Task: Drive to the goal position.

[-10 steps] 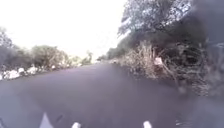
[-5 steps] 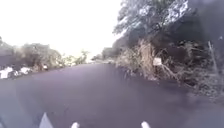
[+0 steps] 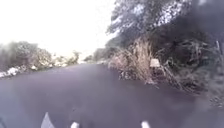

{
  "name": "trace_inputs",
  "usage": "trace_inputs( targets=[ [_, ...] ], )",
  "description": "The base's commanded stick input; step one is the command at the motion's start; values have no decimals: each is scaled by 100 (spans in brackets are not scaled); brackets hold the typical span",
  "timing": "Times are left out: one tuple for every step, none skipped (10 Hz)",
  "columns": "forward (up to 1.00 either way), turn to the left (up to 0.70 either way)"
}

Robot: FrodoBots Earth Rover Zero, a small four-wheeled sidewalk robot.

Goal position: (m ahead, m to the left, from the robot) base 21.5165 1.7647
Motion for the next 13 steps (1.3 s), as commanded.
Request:
trace_inputs(
  targets=[
    [85,0],
    [85,0],
    [85,0],
    [85,0],
    [85,0],
    [85,0],
    [85,0],
    [85,0],
    [85,0],
    [85,0],
    [85,0],
    [85,0],
    [85,0]
  ],
)
